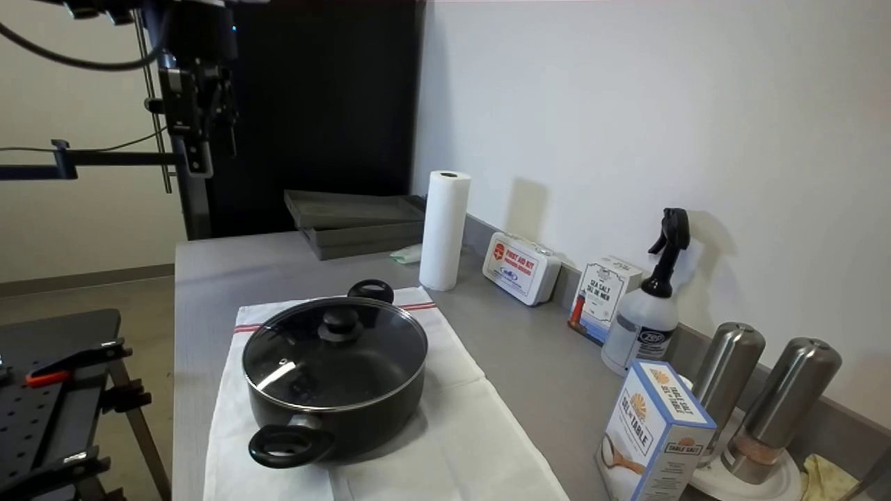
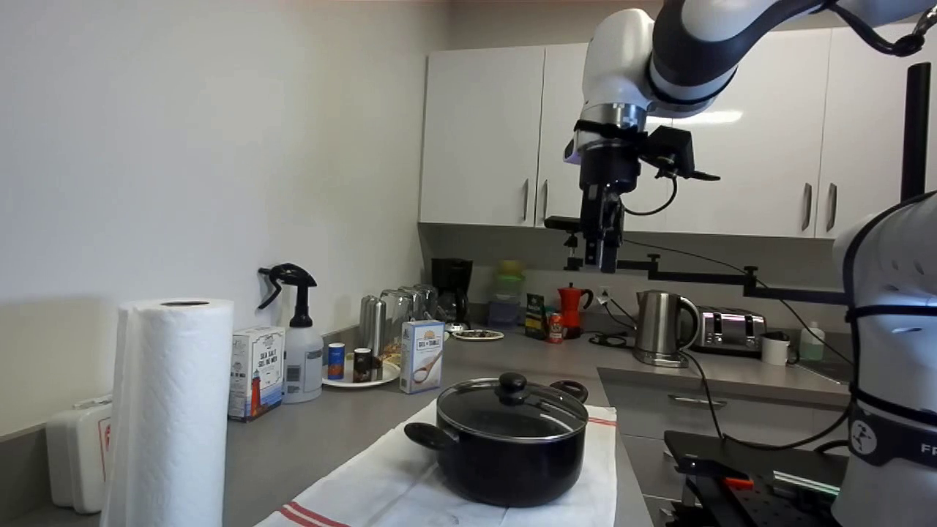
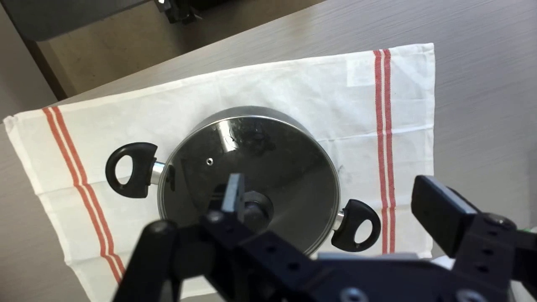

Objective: Remove the lid from the pot

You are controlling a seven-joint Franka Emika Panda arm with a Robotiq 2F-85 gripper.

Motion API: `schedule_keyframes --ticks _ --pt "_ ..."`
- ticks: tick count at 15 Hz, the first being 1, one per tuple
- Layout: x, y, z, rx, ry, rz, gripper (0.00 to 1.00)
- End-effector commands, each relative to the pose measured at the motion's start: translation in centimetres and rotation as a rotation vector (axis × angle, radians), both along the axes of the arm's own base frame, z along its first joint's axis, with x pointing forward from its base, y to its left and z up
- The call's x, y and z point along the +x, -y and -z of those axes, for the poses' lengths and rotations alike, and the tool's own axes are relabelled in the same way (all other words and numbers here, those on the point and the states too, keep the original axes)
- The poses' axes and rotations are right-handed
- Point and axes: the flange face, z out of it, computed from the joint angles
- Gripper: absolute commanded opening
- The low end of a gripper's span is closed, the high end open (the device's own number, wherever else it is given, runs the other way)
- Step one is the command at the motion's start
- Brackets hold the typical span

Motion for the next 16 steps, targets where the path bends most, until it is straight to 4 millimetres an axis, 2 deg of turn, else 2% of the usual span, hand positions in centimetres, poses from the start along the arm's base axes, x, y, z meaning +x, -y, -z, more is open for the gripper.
schedule_keyframes --ticks 1,6,16 --pt "0.9 0.9 2.9 -0.007 -0.016 0.033 1.00" --pt "2.2 1.7 6.8 -0.005 -0.036 0.034 1.00" --pt "5.2 3.8 12.6 0.003 -0.049 0.071 1.00"
